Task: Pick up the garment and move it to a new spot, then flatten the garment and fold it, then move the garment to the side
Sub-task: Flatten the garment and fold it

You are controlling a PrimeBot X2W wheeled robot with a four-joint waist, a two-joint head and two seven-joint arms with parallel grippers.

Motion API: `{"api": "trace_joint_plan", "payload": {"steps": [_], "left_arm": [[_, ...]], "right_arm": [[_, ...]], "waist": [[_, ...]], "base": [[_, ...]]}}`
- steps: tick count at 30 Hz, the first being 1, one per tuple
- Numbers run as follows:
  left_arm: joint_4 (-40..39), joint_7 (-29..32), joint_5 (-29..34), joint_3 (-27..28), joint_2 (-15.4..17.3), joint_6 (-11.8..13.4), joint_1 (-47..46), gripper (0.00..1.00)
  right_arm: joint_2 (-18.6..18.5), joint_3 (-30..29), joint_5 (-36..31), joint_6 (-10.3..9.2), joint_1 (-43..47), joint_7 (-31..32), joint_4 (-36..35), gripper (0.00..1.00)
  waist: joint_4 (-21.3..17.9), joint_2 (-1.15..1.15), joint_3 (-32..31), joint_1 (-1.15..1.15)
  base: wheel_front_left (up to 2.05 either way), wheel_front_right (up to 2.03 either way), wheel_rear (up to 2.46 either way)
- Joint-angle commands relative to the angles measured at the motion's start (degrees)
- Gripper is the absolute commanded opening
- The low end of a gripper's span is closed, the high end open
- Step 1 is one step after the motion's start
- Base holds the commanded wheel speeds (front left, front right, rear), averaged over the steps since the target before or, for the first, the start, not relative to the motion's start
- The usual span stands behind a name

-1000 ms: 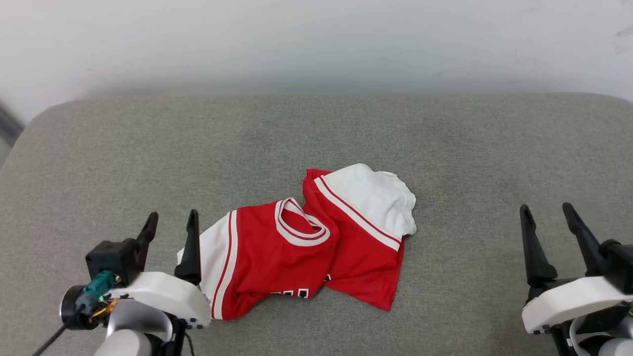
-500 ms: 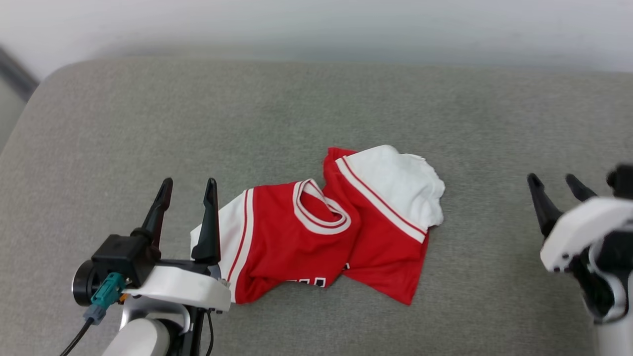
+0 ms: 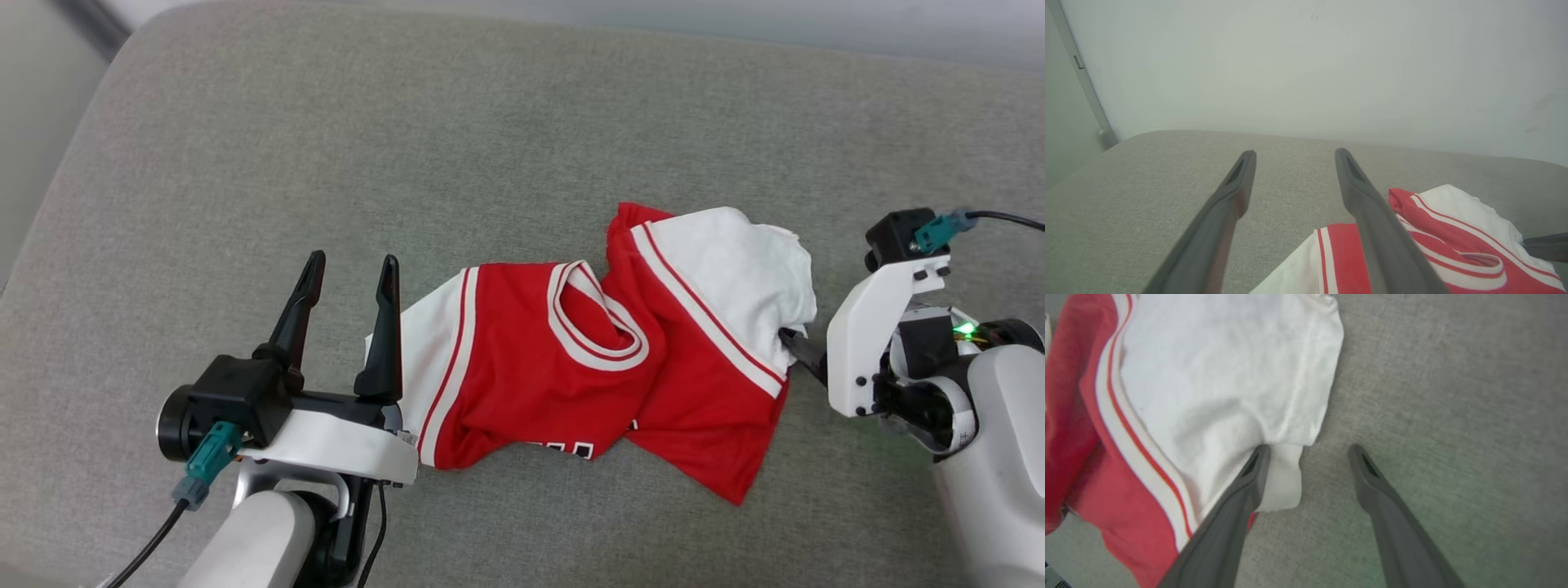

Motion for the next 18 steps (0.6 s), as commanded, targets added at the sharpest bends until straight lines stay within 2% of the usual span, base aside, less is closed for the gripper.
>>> {"api": "trace_joint_plan", "payload": {"steps": [1, 2, 5, 13, 18], "left_arm": [[0.2, -0.4, 0.4, 0.0, -0.1, -0.1, -0.6, 1.0], [0.4, -0.5, 0.4, 0.0, -0.2, -0.1, -0.7, 1.0], [0.8, -0.6, 0.4, 0.0, -0.2, -0.2, -0.9, 1.0], [1.9, -0.1, 0.4, 0.2, 1.1, 0.7, 1.3, 1.0], [2.1, 1.2, 0.0, 0.3, 2.1, 1.4, 3.3, 1.0]], "right_arm": [[-0.2, 1.1, 0.4, -0.03, -0.5, 0.9, 1.6, 1.0], [0.0, 1.8, 1.1, -0.03, -0.1, 1.7, 3.1, 1.0], [0.0, 3.7, 2.1, -0.03, 0.3, 2.4, 5.6, 0.0], [-3.0, 5.0, 2.1, -0.04, -3.4, -3.5, 1.1, 0.0], [-4.6, 2.2, 1.3, -0.05, 1.3, -5.2, -4.6, 0.0]], "waist": [[0.6, 0.0, 0.6, -0.01], [0.7, 0.0, 0.6, -0.01], [0.8, 0.0, 0.6, -0.01], [-1.7, 0.0, -2.6, -0.01], [-5.0, 0.0, -5.8, -0.01]], "base": [[0.0, 0.0, 0.0], [0.0, 0.0, 0.0], [0.0, 0.0, 0.0], [0.0, 0.0, 0.0], [0.0, 0.0, 0.0]]}}
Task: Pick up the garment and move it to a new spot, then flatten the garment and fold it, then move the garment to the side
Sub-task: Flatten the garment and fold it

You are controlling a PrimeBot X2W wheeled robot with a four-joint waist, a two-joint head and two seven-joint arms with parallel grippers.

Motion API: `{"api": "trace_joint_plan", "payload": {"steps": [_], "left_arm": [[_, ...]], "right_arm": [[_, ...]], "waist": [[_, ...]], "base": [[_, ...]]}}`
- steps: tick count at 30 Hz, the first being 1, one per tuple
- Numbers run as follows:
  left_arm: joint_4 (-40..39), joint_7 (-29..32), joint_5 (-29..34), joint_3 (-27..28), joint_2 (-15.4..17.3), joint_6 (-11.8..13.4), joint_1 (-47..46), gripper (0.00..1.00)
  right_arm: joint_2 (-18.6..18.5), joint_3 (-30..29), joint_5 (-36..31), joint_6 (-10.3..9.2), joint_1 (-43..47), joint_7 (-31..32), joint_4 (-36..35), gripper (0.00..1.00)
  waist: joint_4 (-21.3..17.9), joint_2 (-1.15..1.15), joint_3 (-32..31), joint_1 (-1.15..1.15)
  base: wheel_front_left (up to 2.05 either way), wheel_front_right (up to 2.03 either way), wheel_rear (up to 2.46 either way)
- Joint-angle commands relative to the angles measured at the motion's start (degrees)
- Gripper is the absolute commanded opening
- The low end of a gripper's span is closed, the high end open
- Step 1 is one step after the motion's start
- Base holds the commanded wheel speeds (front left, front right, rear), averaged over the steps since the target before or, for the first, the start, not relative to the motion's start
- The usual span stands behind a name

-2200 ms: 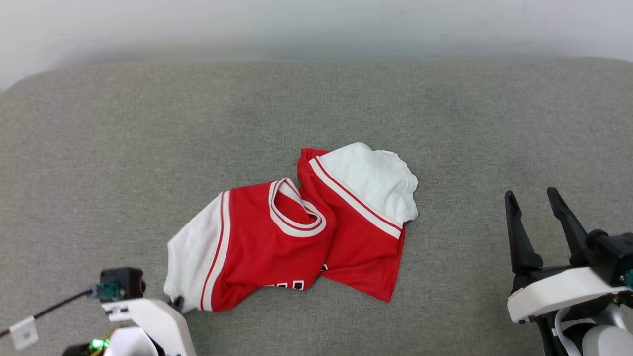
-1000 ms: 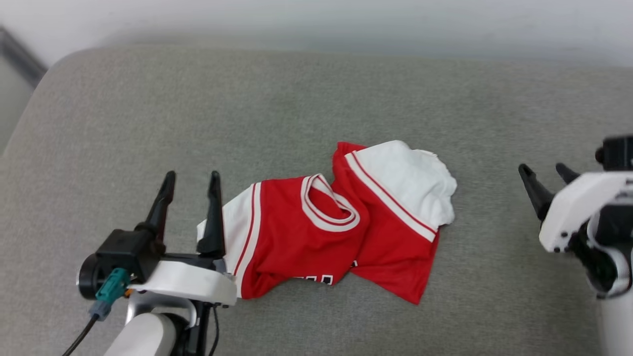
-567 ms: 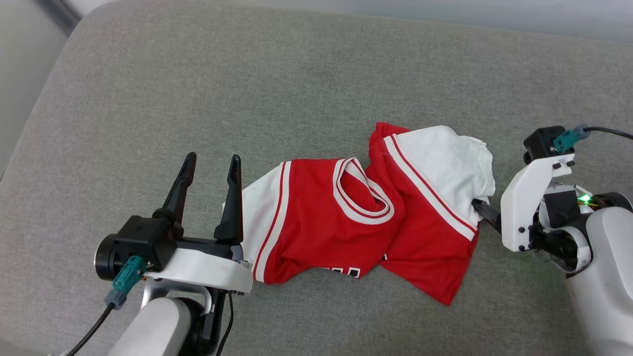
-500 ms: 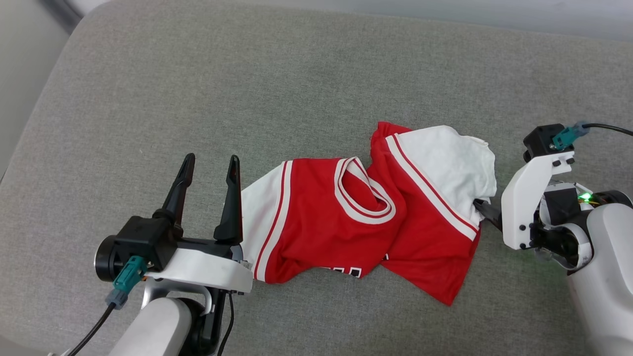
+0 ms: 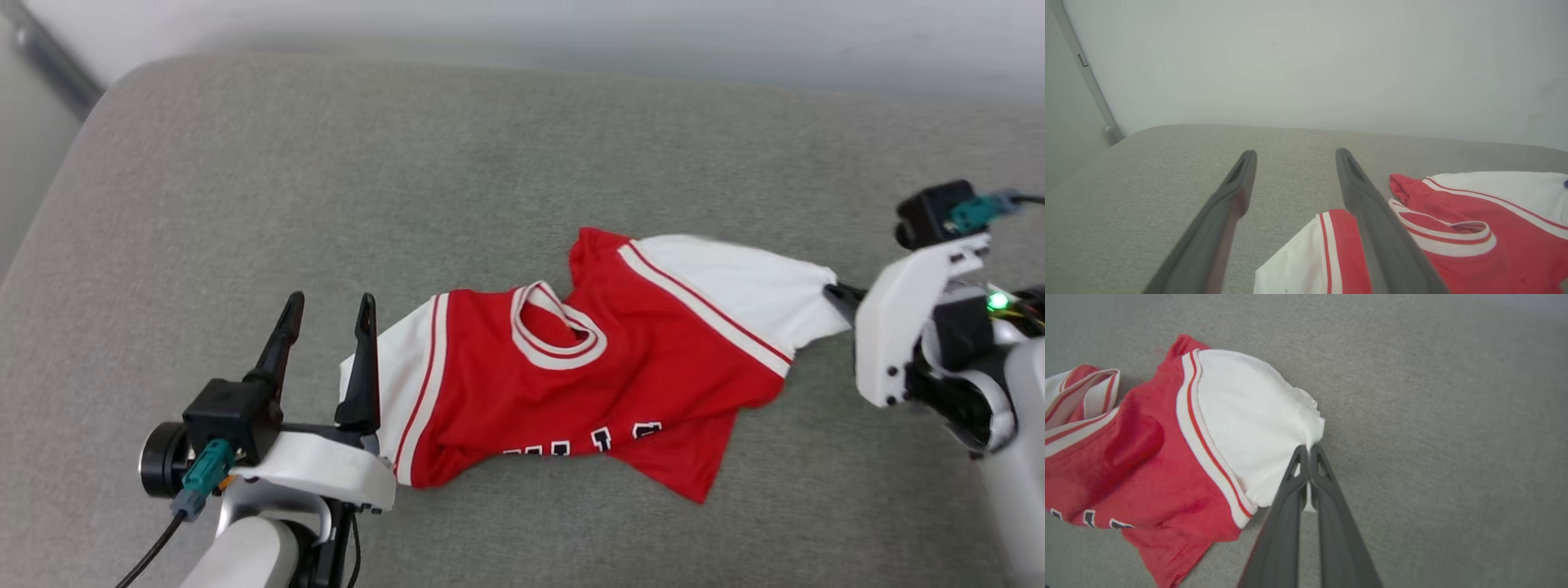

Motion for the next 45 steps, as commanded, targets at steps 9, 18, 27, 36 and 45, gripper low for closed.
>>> {"api": "trace_joint_plan", "payload": {"steps": [9, 18, 27, 36, 45], "left_arm": [[1.0, 2.2, -1.4, -0.2, 1.4, 1.0, 4.8, 1.0], [2.2, 2.7, -3.0, 0.0, 1.6, 1.0, 7.1, 1.0], [3.0, 3.2, -4.2, 0.5, 2.3, 1.0, 8.4, 1.0], [2.3, 8.4, -8.3, 2.6, 4.8, 0.5, 8.5, 1.0], [4.3, 30.8, -16.1, -0.1, 11.6, -6.4, 0.0, 1.0]], "right_arm": [[3.9, -15.1, -5.2, -0.06, 23.4, 2.2, -13.6, 0.0], [11.1, -19.8, -6.9, -0.05, 35.8, 0.3, -12.5, 0.07], [12.1, -20.1, -9.6, -0.04, 33.8, -18.8, -14.1, 1.0], [13.9, -19.1, -11.4, -0.05, 32.4, -34.5, -20.3, 1.0], [15.3, -16.3, -12.1, -0.05, 30.6, -36.3, -27.6, 1.0]], "waist": [[-6.5, 0.0, -5.7, 0.0], [-7.5, 0.0, -7.0, 0.0], [-7.7, 0.0, -8.5, 0.0], [-8.2, 0.0, -10.3, 0.0], [-10.1, 0.0, -4.1, 0.0]], "base": [[0.0, 0.0, 0.0], [0.0, 0.0, 0.0], [0.0, 0.0, 0.0], [0.0, 0.0, 0.0], [0.0, 0.0, 0.0]]}}
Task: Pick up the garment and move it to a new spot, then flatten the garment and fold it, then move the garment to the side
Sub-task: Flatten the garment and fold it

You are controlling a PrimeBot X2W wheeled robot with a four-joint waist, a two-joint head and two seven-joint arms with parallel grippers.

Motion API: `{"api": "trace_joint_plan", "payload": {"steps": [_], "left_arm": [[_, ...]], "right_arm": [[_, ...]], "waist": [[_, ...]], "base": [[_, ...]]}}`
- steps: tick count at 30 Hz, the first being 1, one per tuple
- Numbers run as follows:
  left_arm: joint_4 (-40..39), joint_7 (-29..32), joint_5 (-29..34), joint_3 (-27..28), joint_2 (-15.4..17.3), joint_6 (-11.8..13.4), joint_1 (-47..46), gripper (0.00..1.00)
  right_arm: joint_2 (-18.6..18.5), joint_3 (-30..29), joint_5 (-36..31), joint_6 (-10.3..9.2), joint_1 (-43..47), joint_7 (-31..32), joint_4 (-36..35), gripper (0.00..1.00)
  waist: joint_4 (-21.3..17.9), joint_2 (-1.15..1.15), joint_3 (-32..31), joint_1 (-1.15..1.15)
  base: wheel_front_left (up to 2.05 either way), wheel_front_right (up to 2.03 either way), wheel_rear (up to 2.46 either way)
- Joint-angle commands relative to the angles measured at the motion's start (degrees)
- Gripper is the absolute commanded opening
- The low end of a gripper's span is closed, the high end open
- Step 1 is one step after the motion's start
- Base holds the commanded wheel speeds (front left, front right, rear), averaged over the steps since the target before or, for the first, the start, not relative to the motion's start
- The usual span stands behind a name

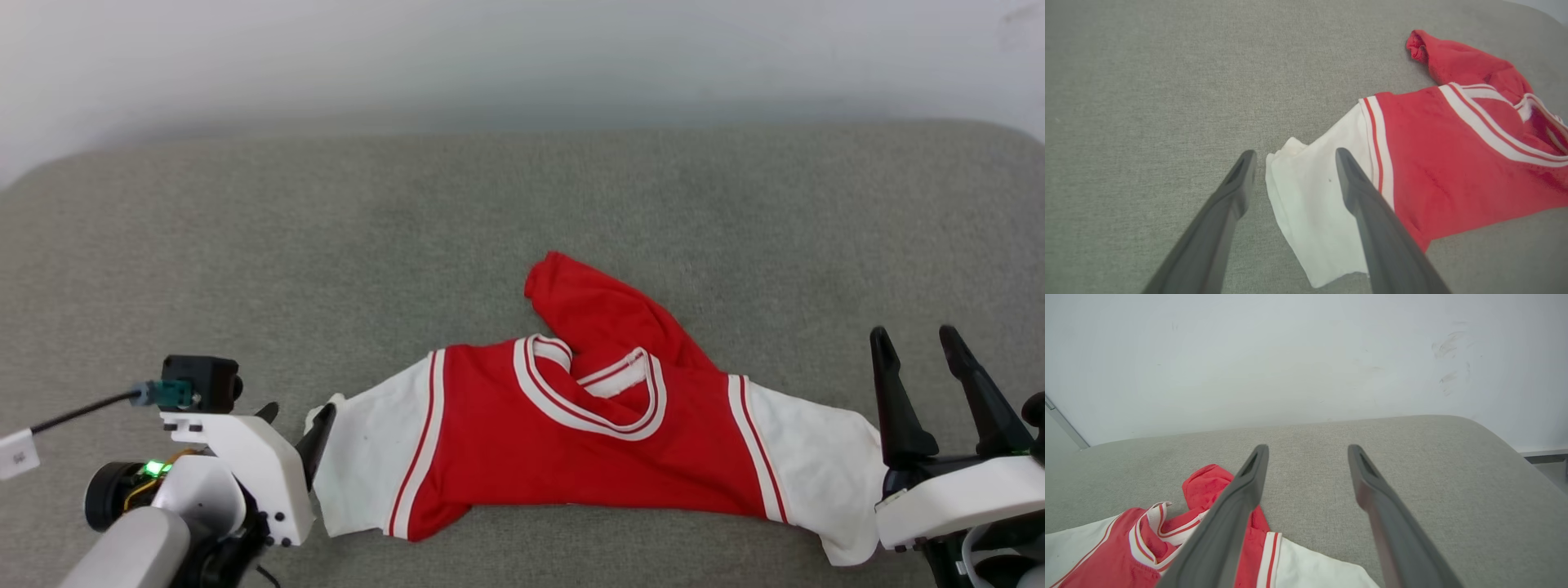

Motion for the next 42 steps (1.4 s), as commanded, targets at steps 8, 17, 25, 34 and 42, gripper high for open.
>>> {"api": "trace_joint_plan", "payload": {"steps": [8, 17, 25, 34, 42], "left_arm": [[5.0, 12.8, -3.7, -2.6, 3.4, -3.1, -4.9, 1.0], [9.8, 17.0, -5.8, -6.2, 0.3, -6.5, -5.3, 0.0], [9.1, 7.1, -3.0, -2.6, 0.1, -4.5, -6.1, 0.0], [1.1, 1.0, -0.2, -1.1, -0.1, -1.6, -5.3, 0.0], [-6.0, 0.6, 2.3, -2.3, -0.4, 0.1, -6.6, 0.0]], "right_arm": [[0.4, 1.4, 1.2, -0.03, -3.0, -1.7, -0.2, 1.0], [0.4, 1.3, 1.3, -0.03, -4.2, -4.2, 0.9, 1.0], [-1.5, -1.6, 1.9, -0.04, -3.4, 2.0, 1.5, 1.0], [-12.5, -2.5, 12.3, -0.03, -4.9, 28.4, 12.1, 1.0], [-13.3, 1.2, 16.0, -0.03, -8.6, 40.9, 19.2, 1.0]], "waist": [[-3.6, 0.0, 7.7, 0.01], [-5.0, 0.0, 7.5, 0.01], [-3.7, 0.0, 4.9, 0.01], [-0.8, 0.0, 5.5, 0.01], [1.6, 0.0, 8.6, 0.01]], "base": [[0.0, 0.0, 0.0], [0.0, 0.0, 0.0], [0.0, 0.0, 0.0], [0.0, 0.0, 0.0], [0.0, 0.0, 0.0]]}}
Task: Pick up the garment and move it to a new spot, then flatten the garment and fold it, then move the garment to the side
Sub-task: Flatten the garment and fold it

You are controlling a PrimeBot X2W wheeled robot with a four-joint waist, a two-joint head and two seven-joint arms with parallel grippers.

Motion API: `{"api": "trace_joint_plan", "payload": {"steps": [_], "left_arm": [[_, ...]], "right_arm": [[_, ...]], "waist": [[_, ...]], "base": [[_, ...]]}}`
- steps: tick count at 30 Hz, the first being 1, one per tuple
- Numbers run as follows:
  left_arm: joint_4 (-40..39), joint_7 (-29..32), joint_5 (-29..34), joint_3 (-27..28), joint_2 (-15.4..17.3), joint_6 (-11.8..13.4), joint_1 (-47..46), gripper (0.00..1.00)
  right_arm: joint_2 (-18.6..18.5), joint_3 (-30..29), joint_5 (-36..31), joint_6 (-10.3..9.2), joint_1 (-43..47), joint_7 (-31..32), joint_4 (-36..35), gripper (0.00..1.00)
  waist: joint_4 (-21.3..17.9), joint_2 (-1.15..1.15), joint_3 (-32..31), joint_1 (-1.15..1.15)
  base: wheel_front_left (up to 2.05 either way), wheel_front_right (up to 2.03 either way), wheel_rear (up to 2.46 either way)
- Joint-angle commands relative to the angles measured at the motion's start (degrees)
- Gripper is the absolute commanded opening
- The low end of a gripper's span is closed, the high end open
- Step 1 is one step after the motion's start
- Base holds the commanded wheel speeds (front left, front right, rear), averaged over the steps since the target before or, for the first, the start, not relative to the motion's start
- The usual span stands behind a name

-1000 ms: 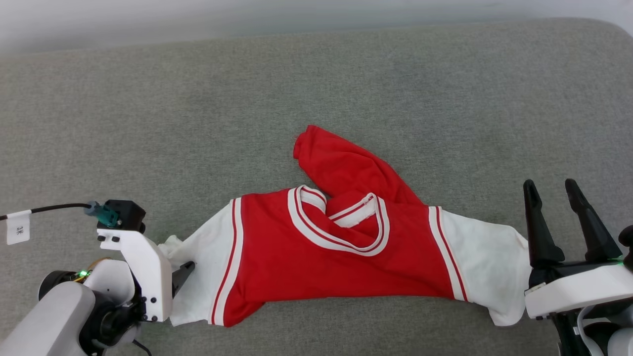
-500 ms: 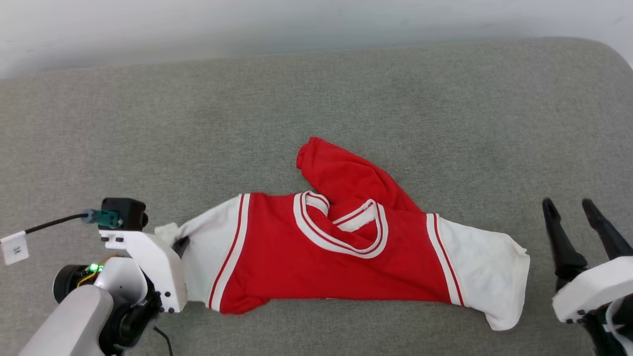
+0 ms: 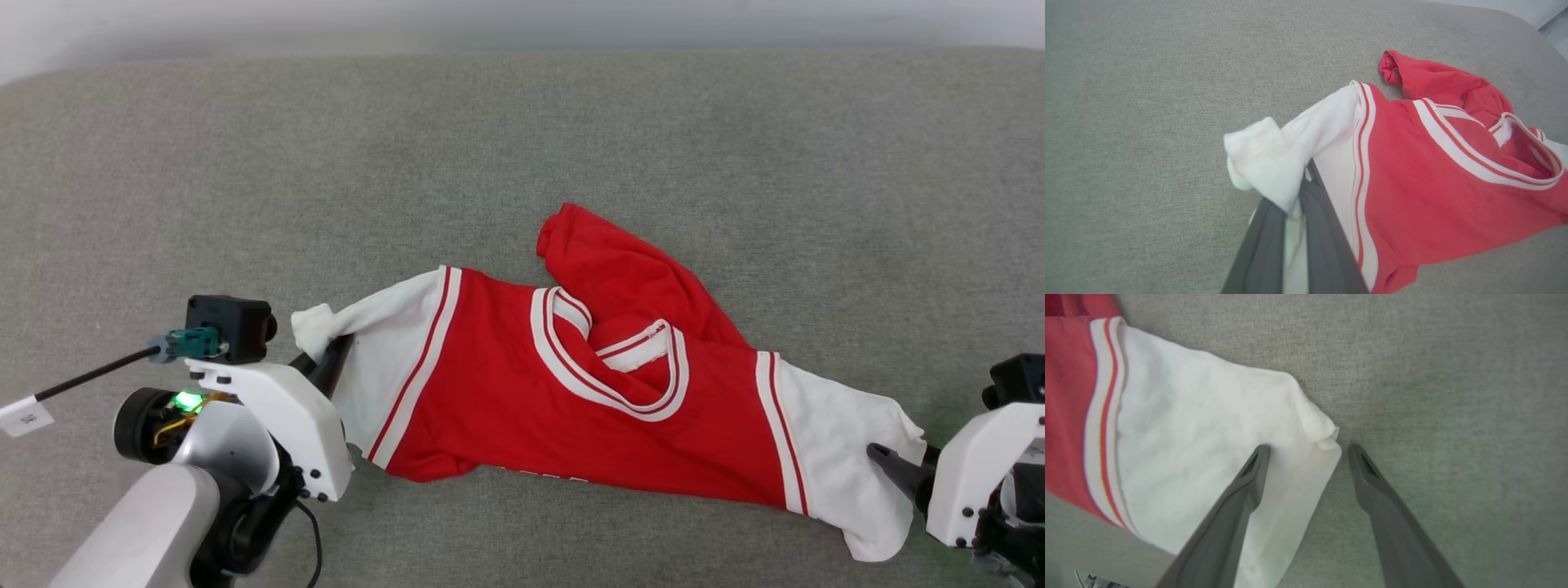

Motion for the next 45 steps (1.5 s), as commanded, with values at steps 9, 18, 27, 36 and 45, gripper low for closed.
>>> {"api": "trace_joint_plan", "payload": {"steps": [9, 18, 27, 36, 45], "left_arm": [[-1.4, -0.2, 0.2, -0.6, -0.3, 0.3, -0.1, 0.0], [-0.9, -6.8, 3.2, 2.8, 0.2, 2.1, -2.2, 0.0], [3.1, -13.0, 4.4, 7.0, -1.7, 1.9, -13.0, 0.0], [10.6, -20.9, 6.4, 9.8, -4.7, -1.1, -32.3, 0.0], [20.0, -24.3, 9.1, 10.4, -5.5, -4.5, -55.9, 0.0]], "right_arm": [[1.4, 4.5, 1.0, 0.07, -1.3, 3.1, 6.0, 0.0], [-4.2, 3.9, -4.3, -0.03, -6.5, -3.6, -3.5, 0.0], [-4.2, 1.6, -9.1, -0.03, -18.8, -13.2, -6.1, 0.0], [-0.5, -0.3, -12.0, -0.03, -38.8, -24.1, -1.7, 0.0], [1.4, 0.0, -12.8, -0.03, -63.9, -31.5, 5.6, 0.0]], "waist": [[1.2, 0.0, 0.8, 0.0], [-0.1, 0.0, -4.3, 0.0], [-1.3, 0.0, -7.4, 0.0], [-1.9, 0.0, -3.2, 0.0], [-2.6, 0.0, 7.6, 0.0]], "base": [[0.0, 0.0, 0.0], [0.0, 0.0, 0.0], [0.0, 0.0, 0.0], [0.0, 0.0, 0.0], [0.0, 0.0, 0.0]]}}
